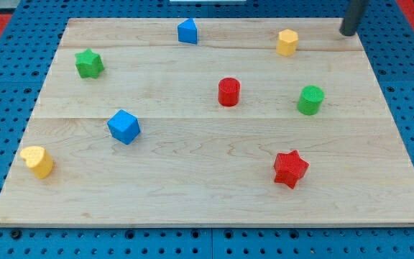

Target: Push yellow hexagon above green circle

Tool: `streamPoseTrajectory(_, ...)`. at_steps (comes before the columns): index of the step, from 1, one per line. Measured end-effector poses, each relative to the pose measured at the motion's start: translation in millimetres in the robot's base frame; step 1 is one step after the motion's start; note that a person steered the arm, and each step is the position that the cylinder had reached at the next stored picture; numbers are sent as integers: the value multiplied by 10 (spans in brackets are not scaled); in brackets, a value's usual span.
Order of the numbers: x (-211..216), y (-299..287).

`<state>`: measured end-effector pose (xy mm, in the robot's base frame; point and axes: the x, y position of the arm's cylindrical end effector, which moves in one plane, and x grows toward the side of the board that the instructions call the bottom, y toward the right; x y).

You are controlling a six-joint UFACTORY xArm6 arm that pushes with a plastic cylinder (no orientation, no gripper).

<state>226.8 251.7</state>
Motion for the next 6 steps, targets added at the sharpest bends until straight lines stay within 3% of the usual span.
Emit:
streamPoseTrajectory(1, -254, -744)
streamPoseTrajectory(2, -125, -1425)
streamPoseTrajectory(3, 267, -1177)
streamPoseTrajectory(4, 374, -1020)
streamPoseTrajectory(5, 523, -1313)
streamPoseTrajectory(6, 961, -1583)
